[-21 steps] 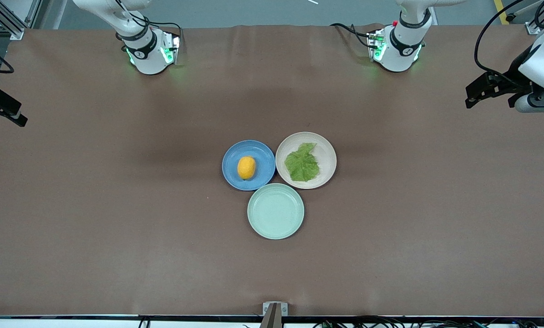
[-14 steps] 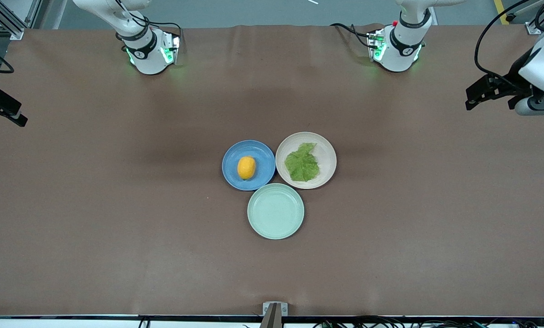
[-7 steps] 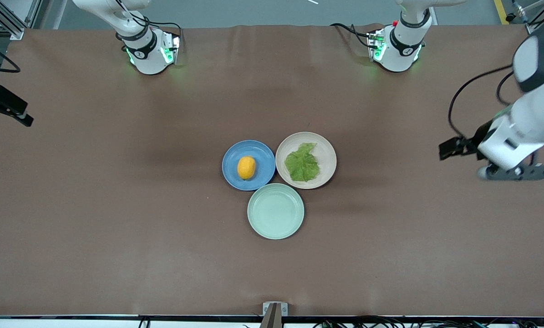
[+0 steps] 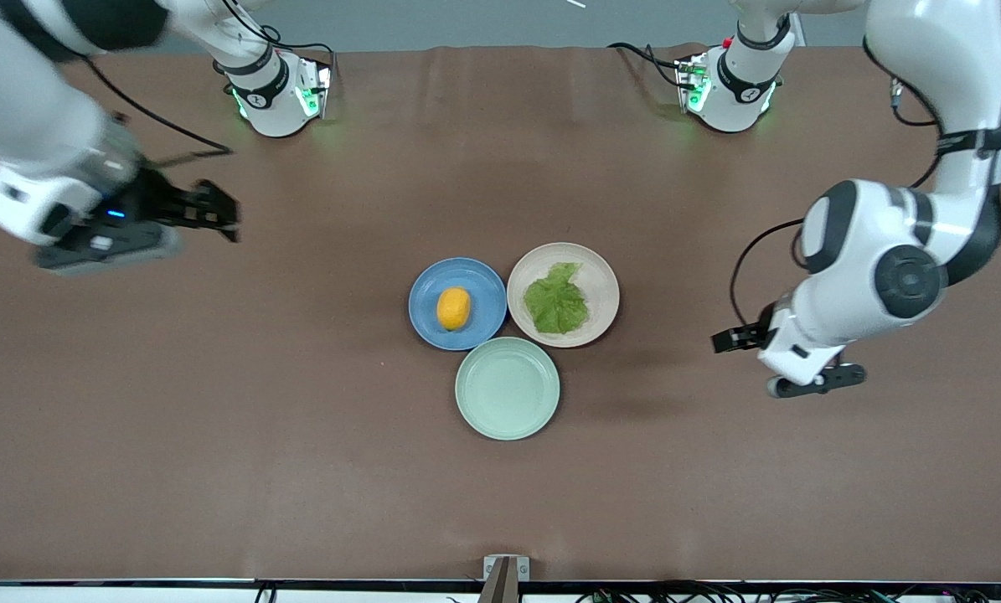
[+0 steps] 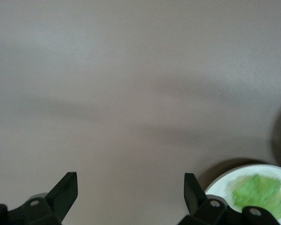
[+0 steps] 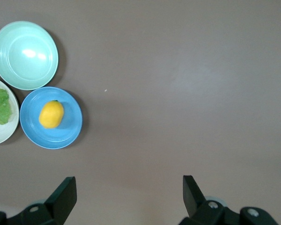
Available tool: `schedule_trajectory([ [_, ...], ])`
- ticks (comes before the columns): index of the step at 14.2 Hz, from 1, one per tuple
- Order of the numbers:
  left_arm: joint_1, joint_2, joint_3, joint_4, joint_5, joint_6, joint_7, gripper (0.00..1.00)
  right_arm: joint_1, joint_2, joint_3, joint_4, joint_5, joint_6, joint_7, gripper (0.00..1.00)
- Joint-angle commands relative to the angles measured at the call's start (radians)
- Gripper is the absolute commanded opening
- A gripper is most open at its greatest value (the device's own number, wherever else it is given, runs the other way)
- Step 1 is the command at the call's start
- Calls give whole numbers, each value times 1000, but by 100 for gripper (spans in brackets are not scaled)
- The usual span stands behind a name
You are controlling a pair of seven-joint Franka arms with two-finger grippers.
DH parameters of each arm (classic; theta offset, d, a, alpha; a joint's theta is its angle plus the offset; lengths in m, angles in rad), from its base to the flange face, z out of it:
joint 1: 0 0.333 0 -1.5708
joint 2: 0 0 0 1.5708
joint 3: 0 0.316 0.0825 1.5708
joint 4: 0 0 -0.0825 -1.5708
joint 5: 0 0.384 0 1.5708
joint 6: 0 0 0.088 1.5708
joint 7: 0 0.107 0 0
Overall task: Pick lemon and lettuce from plates
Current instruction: 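Reach the right gripper to the lemon while the left gripper reaches the lettuce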
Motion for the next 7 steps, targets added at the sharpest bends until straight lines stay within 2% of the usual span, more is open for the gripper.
schedule_trajectory([
  [1, -86, 46, 3, -17, -1, 83, -168, 99, 109, 111, -12, 24, -14, 8, 155, 100],
  [3, -148, 92, 3, -20, -1, 142, -317, 97, 152, 129, -10, 10, -8, 71, 170, 100],
  [5, -218, 137, 5, -22, -1, 198, -499, 94, 176, 179, -9, 10, 11, 68, 174, 100],
  [7, -260, 162, 3, -25, -1, 211, -629, 88, 234, 228, -10, 8, 23, 88, 276, 100],
])
